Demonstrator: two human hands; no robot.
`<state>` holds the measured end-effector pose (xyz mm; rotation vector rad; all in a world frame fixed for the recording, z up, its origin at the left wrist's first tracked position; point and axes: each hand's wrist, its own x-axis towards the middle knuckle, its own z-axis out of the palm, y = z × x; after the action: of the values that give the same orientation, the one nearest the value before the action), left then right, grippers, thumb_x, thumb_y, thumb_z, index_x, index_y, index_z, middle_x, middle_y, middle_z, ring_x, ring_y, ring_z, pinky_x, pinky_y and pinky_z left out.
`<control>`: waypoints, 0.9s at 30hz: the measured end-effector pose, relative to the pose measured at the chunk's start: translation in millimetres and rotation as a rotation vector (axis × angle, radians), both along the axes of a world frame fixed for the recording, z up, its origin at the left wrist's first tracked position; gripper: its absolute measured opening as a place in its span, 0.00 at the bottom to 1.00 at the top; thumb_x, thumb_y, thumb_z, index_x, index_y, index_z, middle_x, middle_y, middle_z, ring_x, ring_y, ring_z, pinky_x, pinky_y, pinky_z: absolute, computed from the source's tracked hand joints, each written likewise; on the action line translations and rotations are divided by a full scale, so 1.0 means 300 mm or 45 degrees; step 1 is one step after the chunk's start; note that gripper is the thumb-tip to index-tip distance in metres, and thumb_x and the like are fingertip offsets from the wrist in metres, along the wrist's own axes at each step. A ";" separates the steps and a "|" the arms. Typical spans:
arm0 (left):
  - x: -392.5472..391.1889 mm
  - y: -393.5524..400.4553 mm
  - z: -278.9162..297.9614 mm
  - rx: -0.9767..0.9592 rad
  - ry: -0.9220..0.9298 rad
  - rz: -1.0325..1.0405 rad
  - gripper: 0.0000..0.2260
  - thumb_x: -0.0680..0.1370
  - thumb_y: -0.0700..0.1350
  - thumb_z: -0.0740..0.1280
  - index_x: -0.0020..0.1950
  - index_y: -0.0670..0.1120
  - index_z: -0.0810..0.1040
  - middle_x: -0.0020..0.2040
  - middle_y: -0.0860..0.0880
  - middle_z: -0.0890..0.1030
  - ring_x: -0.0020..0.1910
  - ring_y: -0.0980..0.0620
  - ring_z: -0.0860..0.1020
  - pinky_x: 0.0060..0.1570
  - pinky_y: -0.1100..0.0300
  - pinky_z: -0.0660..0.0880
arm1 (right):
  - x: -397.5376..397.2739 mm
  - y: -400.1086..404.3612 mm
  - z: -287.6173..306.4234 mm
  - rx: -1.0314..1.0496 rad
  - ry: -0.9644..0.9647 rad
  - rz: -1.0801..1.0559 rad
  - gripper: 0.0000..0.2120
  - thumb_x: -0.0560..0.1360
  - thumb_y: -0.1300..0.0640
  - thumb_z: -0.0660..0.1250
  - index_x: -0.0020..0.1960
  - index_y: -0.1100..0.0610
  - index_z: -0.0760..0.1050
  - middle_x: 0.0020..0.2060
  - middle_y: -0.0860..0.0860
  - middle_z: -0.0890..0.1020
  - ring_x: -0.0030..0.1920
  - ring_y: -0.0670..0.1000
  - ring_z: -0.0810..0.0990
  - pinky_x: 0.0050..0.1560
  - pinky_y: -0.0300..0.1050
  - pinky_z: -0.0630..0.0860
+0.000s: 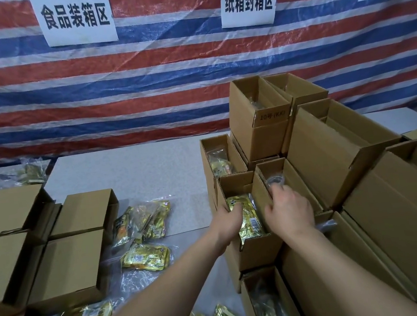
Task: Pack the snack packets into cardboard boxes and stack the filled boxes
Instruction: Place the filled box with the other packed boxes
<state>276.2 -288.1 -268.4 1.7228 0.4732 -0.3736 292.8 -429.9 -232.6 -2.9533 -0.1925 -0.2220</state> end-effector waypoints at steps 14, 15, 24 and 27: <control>-0.208 0.209 0.010 0.180 -0.223 0.090 0.19 0.84 0.57 0.52 0.58 0.46 0.75 0.54 0.50 0.77 0.56 0.49 0.75 0.57 0.55 0.71 | -0.135 0.225 0.033 0.243 -0.061 0.283 0.10 0.78 0.54 0.66 0.57 0.57 0.78 0.47 0.52 0.79 0.49 0.55 0.79 0.51 0.51 0.76; -0.238 0.249 0.000 0.235 -0.251 0.089 0.16 0.84 0.56 0.53 0.50 0.48 0.74 0.47 0.53 0.76 0.48 0.51 0.75 0.49 0.56 0.71 | -0.153 0.250 0.024 0.286 -0.030 0.308 0.10 0.78 0.54 0.65 0.57 0.57 0.78 0.48 0.52 0.79 0.49 0.54 0.79 0.51 0.52 0.77; -0.659 0.633 -0.206 0.550 -0.195 0.263 0.11 0.83 0.51 0.58 0.45 0.51 0.75 0.41 0.57 0.77 0.42 0.56 0.75 0.40 0.59 0.68 | -0.361 0.413 -0.183 0.503 0.407 0.620 0.03 0.78 0.53 0.66 0.50 0.46 0.77 0.42 0.41 0.78 0.42 0.39 0.77 0.42 0.35 0.70; -0.797 0.705 -0.283 0.628 -0.108 0.332 0.12 0.83 0.48 0.58 0.41 0.49 0.73 0.39 0.52 0.77 0.42 0.49 0.76 0.43 0.54 0.71 | -0.426 0.435 -0.266 0.456 0.559 0.641 0.02 0.78 0.51 0.66 0.50 0.45 0.77 0.43 0.41 0.78 0.42 0.39 0.77 0.43 0.37 0.72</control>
<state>37.1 -76.4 -353.2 2.1073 0.7638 0.0104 165.0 -299.2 -312.3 -2.4214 -0.7273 0.4096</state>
